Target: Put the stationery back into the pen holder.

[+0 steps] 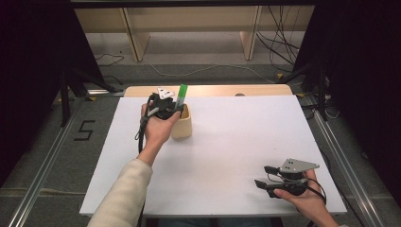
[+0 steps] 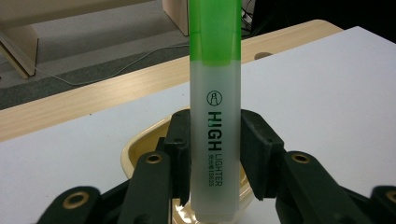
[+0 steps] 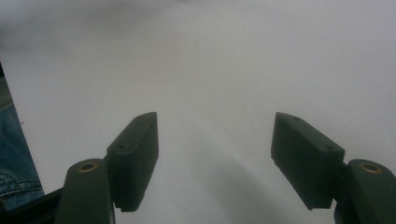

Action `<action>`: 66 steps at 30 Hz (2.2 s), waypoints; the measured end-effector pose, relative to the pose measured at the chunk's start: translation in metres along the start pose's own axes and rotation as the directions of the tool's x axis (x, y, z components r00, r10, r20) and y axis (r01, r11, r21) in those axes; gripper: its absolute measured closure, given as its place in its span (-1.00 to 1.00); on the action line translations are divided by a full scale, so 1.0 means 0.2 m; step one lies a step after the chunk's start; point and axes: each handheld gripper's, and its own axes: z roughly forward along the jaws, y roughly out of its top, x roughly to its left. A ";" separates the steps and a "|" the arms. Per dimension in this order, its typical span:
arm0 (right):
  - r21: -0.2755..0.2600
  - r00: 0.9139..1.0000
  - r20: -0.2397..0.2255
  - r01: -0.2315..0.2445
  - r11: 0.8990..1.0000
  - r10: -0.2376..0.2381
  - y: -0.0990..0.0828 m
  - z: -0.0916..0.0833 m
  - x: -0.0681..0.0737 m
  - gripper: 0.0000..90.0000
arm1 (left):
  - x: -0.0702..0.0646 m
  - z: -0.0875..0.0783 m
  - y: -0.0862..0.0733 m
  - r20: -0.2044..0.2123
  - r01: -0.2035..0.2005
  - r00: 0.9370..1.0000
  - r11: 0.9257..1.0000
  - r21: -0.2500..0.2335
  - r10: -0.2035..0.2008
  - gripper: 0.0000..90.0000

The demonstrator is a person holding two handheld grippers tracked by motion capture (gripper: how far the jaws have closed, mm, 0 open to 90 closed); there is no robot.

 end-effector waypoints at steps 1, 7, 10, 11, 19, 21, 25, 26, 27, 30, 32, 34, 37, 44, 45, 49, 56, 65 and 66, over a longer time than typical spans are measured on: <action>-0.002 1.000 0.001 -0.001 1.000 0.001 0.00 0.00 0.00 -0.27 | 0.00 0.00 0.00 0.000 -0.003 1.000 1.000 0.002 0.003 0.47; -0.001 1.000 -0.001 0.000 1.000 0.000 0.00 0.00 0.00 -0.27 | -0.01 0.02 0.02 -0.002 -0.005 1.000 1.000 0.001 0.005 0.47; 0.001 1.000 0.000 -0.002 1.000 0.002 0.00 0.00 0.00 -0.27 | -0.01 0.03 0.02 -0.003 -0.005 1.000 1.000 0.004 0.005 0.47; 0.001 1.000 0.000 -0.002 1.000 0.002 0.00 0.00 0.00 -0.27 | -0.01 0.03 0.02 -0.001 -0.005 1.000 1.000 0.006 0.005 0.47; 0.000 1.000 0.000 0.000 1.000 0.000 0.00 0.00 0.00 -0.27 | 0.00 0.04 0.02 -0.006 -0.005 1.000 1.000 0.011 0.005 0.47; 0.000 1.000 -0.001 0.003 1.000 -0.003 0.00 0.00 0.00 -0.27 | 0.00 0.05 0.02 -0.011 -0.001 1.000 1.000 0.010 0.001 0.47; 0.001 1.000 0.000 0.000 1.000 0.000 0.00 0.00 0.00 -0.27 | 0.00 0.06 0.02 -0.012 0.007 1.000 1.000 0.000 -0.007 0.47; 0.001 1.000 0.000 -0.001 1.000 0.001 0.00 0.00 0.00 -0.27 | 0.01 0.06 0.02 -0.014 0.007 1.000 1.000 0.001 -0.007 0.47; -0.006 1.000 0.000 -0.015 1.000 0.015 0.00 0.00 0.00 -0.27 | 0.01 0.06 0.02 -0.014 0.007 1.000 1.000 0.003 -0.007 0.47; 0.002 1.000 -0.001 0.004 1.000 -0.004 0.00 0.00 0.00 -0.27 | 0.01 0.07 0.02 -0.015 0.006 1.000 1.000 0.004 -0.006 0.47; 0.002 1.000 -0.001 0.002 1.000 -0.002 0.00 0.00 0.00 -0.27 | 0.01 0.08 0.02 -0.015 0.007 1.000 1.000 0.003 -0.007 0.47; 0.002 1.000 -0.001 0.004 1.000 -0.004 0.00 0.00 0.00 -0.27 | 0.01 0.08 0.02 -0.016 0.001 1.000 1.000 0.006 -0.001 0.47; 0.002 1.000 -0.001 0.005 1.000 -0.005 0.00 0.00 0.00 -0.27 | 0.01 0.09 0.01 -0.017 -0.005 1.000 1.000 0.012 0.006 0.47; 0.002 1.000 -0.002 0.004 1.000 -0.004 0.00 0.00 0.00 -0.27 | 0.01 0.12 0.00 -0.018 -0.033 0.999 0.999 0.021 0.033 0.47; 0.002 1.000 -0.002 0.004 1.000 -0.004 0.00 0.00 0.00 -0.27 | 0.01 0.12 -0.01 -0.017 -0.035 0.999 0.999 0.018 0.036 0.47; 0.006 1.000 0.000 -0.001 1.000 0.001 0.00 0.00 0.00 -0.27 | 0.01 0.13 -0.02 -0.014 -0.038 0.999 0.999 0.020 0.038 0.47; 0.006 1.000 -0.001 -0.004 1.000 0.004 0.00 0.00 0.00 -0.27 | 0.02 0.15 -0.05 -0.020 -0.044 0.999 0.999 0.031 0.044 0.47; 0.005 1.000 -0.001 -0.003 1.000 0.003 0.00 0.00 0.00 -0.27 | 0.02 0.16 -0.07 -0.026 -0.048 0.998 0.998 0.030 0.049 0.47; 0.005 1.000 -0.001 -0.003 1.000 0.003 0.00 0.00 0.00 -0.27 | 0.02 0.16 -0.07 -0.024 -0.053 0.998 0.998 0.036 0.054 0.47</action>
